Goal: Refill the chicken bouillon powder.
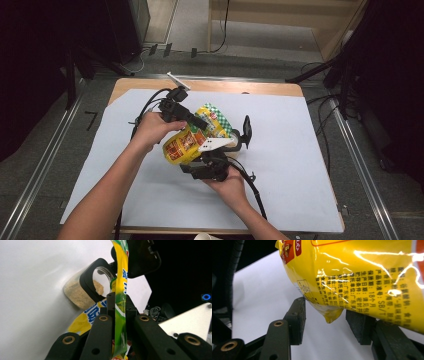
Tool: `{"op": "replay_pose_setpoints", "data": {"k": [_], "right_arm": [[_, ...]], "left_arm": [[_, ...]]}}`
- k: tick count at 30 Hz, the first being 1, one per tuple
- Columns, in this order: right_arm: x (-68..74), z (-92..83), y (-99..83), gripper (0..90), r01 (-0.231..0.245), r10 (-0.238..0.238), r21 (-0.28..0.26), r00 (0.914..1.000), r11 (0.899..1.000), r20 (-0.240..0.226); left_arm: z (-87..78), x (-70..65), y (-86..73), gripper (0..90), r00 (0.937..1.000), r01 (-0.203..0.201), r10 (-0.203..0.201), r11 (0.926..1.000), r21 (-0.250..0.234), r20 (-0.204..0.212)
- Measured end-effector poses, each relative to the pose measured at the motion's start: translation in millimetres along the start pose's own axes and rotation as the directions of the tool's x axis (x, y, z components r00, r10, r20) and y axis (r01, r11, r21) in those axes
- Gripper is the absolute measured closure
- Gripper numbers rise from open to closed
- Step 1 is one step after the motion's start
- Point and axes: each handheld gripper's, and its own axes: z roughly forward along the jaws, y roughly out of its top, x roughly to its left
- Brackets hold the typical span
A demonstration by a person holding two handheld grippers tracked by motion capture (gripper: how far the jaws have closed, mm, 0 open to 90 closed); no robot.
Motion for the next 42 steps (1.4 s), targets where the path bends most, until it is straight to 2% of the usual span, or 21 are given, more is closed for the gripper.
{"op": "replay_pose_setpoints", "data": {"k": [2, 9, 13, 15, 17, 21, 27, 34, 39, 42], "right_arm": [[0.7, 0.5, -0.6, 51.9, 0.019, -0.019, 0.008, 0.9997, 1.0, 0.016], [0.5, 0.0, -3.6, 50.3, 0.023, -0.023, -0.001, 0.9992, 1.0, 0.032], [0.4, -0.4, -4.3, 49.9, 0.023, -0.023, 0.005, 0.9991, 1.0, 0.036], [-1.6, -1.2, -4.3, 50.0, 0.008, -0.008, 0.007, 0.9997, 1.0, 0.024], [-3.5, -3.7, -4.5, 50.0, -0.007, 0.007, 0.004, 0.9999, 1.0, 0.014], [-5.4, -11.6, -5.5, 49.7, -0.017, 0.017, -0.008, 0.9998, 1.0, 0.014], [-7.6, -18.8, -10.4, 49.4, -0.03, 0.029, 0.008, 0.9993, 1.0, 0.022], [-10.6, -27.6, -9.3, 48.7, -0.026, 0.026, 0.0, 0.9994, 1.0, 0.021], [-13.5, -40.4, -9.6, 48.2, -0.038, 0.038, -0.03, 0.9991, 0.999, 0.017], [-14.4, -49.9, -11.0, 48.0, -0.026, 0.027, -0.057, 0.9995, 0.998, 0.017]], "left_arm": [[-1.7, 0.3, -3.6, 89.3, 0.9998, -0.005, 0.006, 0.9999, -0.014, 0.017], [-12.3, 4.1, -14.3, 90.0, 0.9975, -0.031, 0.035, 0.997, -0.07, 0.062], [-18.2, 10.1, -23.7, 90.0, 0.9961, -0.027, 0.036, 0.9932, -0.113, 0.08], [-19.9, 13.2, -26.2, 90.0, 0.9955, -0.017, 0.029, 0.9924, -0.122, 0.09], [-23.9, 13.1, -27.4, 90.0, 0.9967, -0.028, 0.037, 0.9919, -0.124, 0.072], [-32.7, 10.6, -32.1, 89.9, 0.9964, -0.047, 0.058, 0.9866, -0.156, 0.062], [-41.8, 13.8, -39.3, 90.0, 0.997, -0.05, 0.06, 0.9802, -0.192, 0.05], [-46.5, 17.8, -41.9, 89.9, 0.9978, -0.047, 0.056, 0.9748, -0.218, 0.035], [-49.8, 19.6, -42.4, 90.0, 0.9983, -0.045, 0.053, 0.9721, -0.23, 0.025], [-52.3, 21.5, -41.5, 90.0, 0.9983, -0.042, 0.05, 0.9697, -0.241, 0.03]]}}
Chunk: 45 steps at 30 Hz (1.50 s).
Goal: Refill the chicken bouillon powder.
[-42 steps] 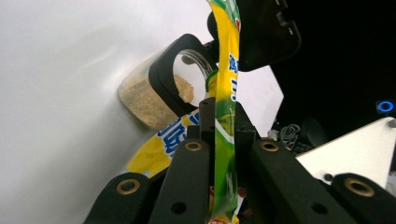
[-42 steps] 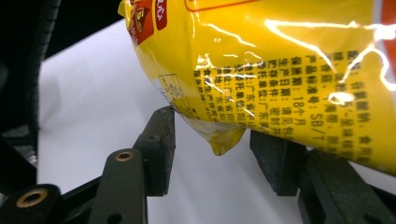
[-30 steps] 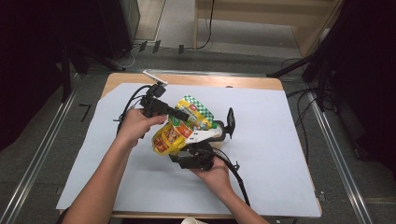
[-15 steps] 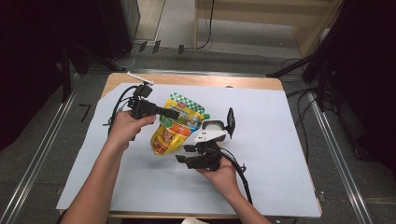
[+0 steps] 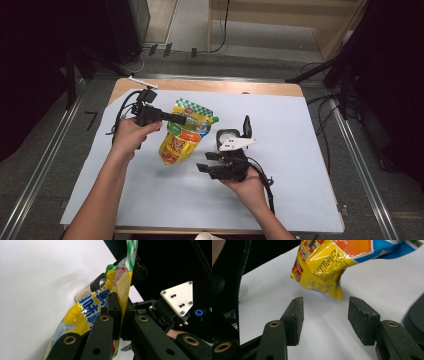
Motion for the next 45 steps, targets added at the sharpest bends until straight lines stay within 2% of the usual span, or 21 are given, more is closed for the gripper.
{"op": "replay_pose_setpoints", "data": {"k": [6, 11, 14, 17, 20, 25, 29, 34, 39, 45], "right_arm": [[-4.8, -13.1, -8.0, 48.0, 0.003, -0.003, -0.005, 0.9998, 1.0, 0.022], [-3.7, -29.4, -16.8, 47.5, -0.016, 0.017, -0.016, 0.9993, 1.0, 0.034], [-5.0, -36.8, -22.3, 47.2, -0.024, 0.024, -0.004, 0.9986, 1.0, 0.047], [-9.8, -36.9, -23.6, 46.9, -0.036, 0.037, -0.01, 0.9984, 0.999, 0.042], [-11.6, -32.2, -26.9, 46.7, -0.02, 0.019, 0.021, 0.9983, 1.0, 0.055], [-10.6, -25.3, -27.3, 46.2, -0.015, 0.013, 0.034, 0.9987, 0.999, 0.049], [-8.5, -21.9, -26.9, 46.1, -0.004, 0.001, 0.054, 0.9988, 0.999, 0.049], [-7.8, -21.5, -24.7, 46.2, 0.008, -0.01, 0.048, 0.9987, 0.999, 0.049], [-7.5, -21.3, -20.8, 46.2, 0.018, -0.02, 0.046, 0.9988, 0.999, 0.046], [-6.2, -18.0, -17.5, 46.2, 0.029, -0.031, 0.051, 0.9987, 0.998, 0.039]], "left_arm": [[-2.9, 5.6, 3.0, 90.0, 0.9999, 0.01, -0.009, 0.9997, -0.023, 0.005], [-3.9, 11.7, 4.2, 90.0, 0.9996, 0.025, -0.025, 0.999, -0.038, -0.013], [-4.1, 15.0, 4.8, 90.0, 0.9991, 0.033, -0.034, 0.9984, -0.046, -0.027], [-3.6, 17.7, 5.8, 90.0, 0.9992, 0.021, -0.023, 0.9977, -0.064, -0.032], [-4.4, 22.5, 6.0, 90.0, 0.9989, 0.02, -0.024, 0.9955, -0.092, -0.039], [-6.4, 27.2, 3.2, 90.0, 0.9976, -0.028, 0.019, 0.9891, -0.145, -0.067], [-9.4, 26.6, 0.4, 90.0, 0.9959, -0.059, 0.048, 0.9891, -0.135, -0.077], [-14.4, 23.0, -3.3, 89.8, 0.9921, -0.084, 0.073, 0.9902, -0.111, -0.102], [-20.1, 23.1, -11.0, 89.6, 0.9936, -0.079, 0.07, 0.9923, -0.096, -0.089], [-28.1, 19.4, -20.0, 87.1, 0.9909, -0.082, 0.074, 0.9944, -0.066, -0.112]]}}
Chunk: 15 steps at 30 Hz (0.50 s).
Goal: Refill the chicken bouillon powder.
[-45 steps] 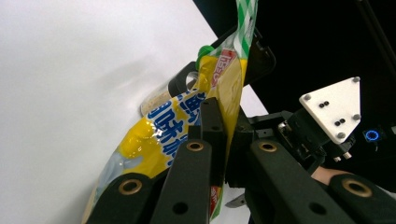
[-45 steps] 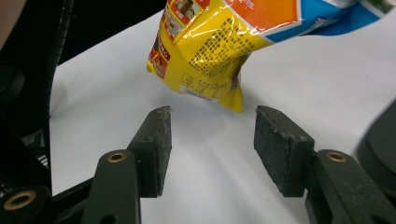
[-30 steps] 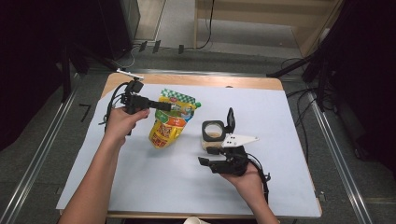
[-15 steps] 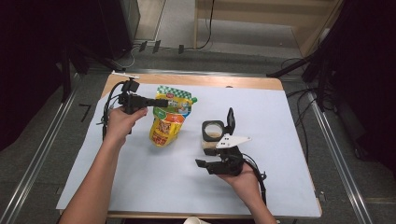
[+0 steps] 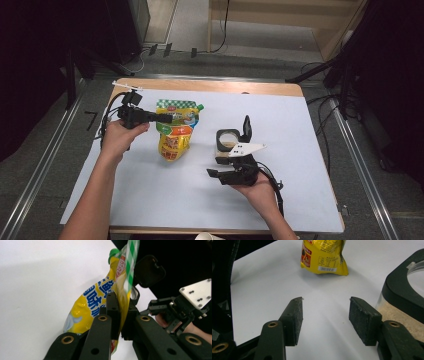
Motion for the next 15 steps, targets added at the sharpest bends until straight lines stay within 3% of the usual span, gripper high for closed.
{"op": "replay_pose_setpoints", "data": {"k": [5, 15], "right_arm": [[2.5, 2.4, 1.8, 46.2, 0.045, -0.045, 0.019, 0.9988, 0.999, 0.019], [3.8, 1.4, 3.9, 46.4, 0.054, -0.054, 0.015, 0.9984, 0.998, 0.017]], "left_arm": [[-3.3, -2.8, -11.6, 82.4, 0.9996, -0.023, 0.023, 0.9997, 0.0, 0.017], [-3.5, -14.3, -12.9, 69.2, 0.9968, -0.08, 0.08, 0.9964, 0.028, -0.004]]}}
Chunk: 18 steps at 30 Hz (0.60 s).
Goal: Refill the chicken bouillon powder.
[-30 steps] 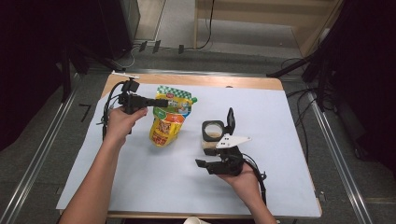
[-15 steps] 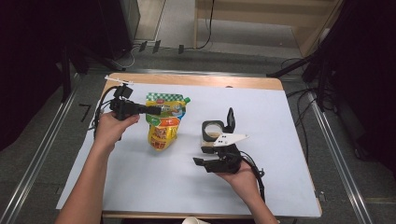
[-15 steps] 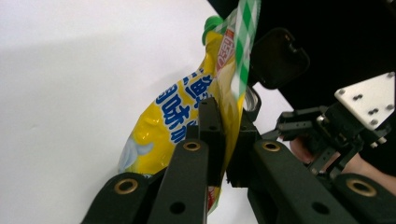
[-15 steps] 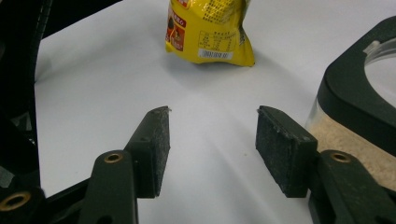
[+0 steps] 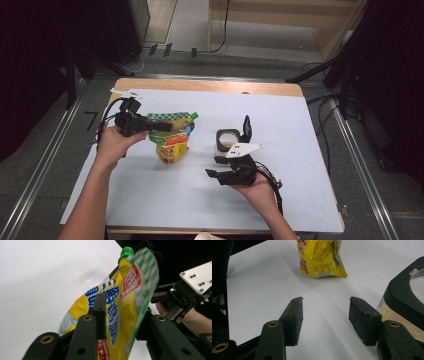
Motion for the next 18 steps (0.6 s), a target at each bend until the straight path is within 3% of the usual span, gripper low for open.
{"op": "replay_pose_setpoints", "data": {"k": [4, 13, 18], "right_arm": [[-0.8, -2.6, 0.8, 46.6, -0.013, 0.013, -0.003, 0.9999, 1.0, 0.001], [-1.0, -9.2, 4.0, 47.2, -0.011, 0.01, 0.005, 0.9999, 1.0, 0.013], [-2.0, -11.5, 4.5, 47.5, -0.019, 0.018, 0.012, 0.9993, 1.0, 0.032]], "left_arm": [[-3.4, -4.0, 1.8, 62.0, 0.9998, 0.0, 0.0, 0.9999, -0.014, 0.02], [-13.6, -15.9, 9.2, 57.8, 0.9997, -0.016, 0.016, 0.9999, -0.005, -0.021], [-22.3, -22.8, 14.6, 57.2, 0.9989, 0.002, -0.003, 0.9997, -0.023, -0.046]]}}
